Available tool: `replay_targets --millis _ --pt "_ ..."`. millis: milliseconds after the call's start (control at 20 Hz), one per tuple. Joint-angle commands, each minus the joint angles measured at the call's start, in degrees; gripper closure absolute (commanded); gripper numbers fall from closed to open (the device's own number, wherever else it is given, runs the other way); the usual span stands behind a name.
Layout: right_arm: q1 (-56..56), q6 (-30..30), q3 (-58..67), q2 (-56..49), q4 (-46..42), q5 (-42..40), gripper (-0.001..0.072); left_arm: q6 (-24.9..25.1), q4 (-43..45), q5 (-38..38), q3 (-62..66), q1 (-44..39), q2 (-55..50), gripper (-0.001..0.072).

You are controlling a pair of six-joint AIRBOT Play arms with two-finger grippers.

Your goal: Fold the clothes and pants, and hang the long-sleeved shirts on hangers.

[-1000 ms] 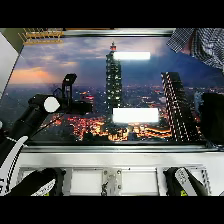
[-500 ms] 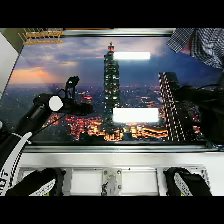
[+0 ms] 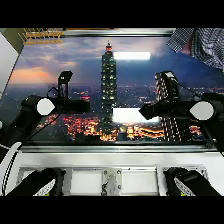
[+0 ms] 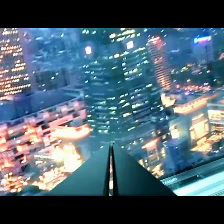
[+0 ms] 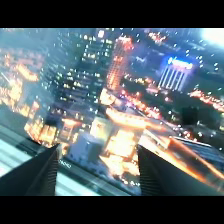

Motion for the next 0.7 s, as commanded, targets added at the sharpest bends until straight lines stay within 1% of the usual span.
replay_targets --millis 0,50,650 --pt "1.01 -0.02 -0.11 -0.76 0.07 0.04 0.0538 -0.07 0.02 0.07 0.0 -0.04 1.36 0.0703" --pt "1.01 0.02 -0.11 -0.76 0.04 0.04 0.0686 -0.07 0.02 0.07 -0.02 -0.02 1.31 0.0703" --pt "1.01 0.0 -0.11 -0.76 0.07 0.04 0.0683 -0.07 0.02 0.17 0.0 -0.02 1.31 0.0703"
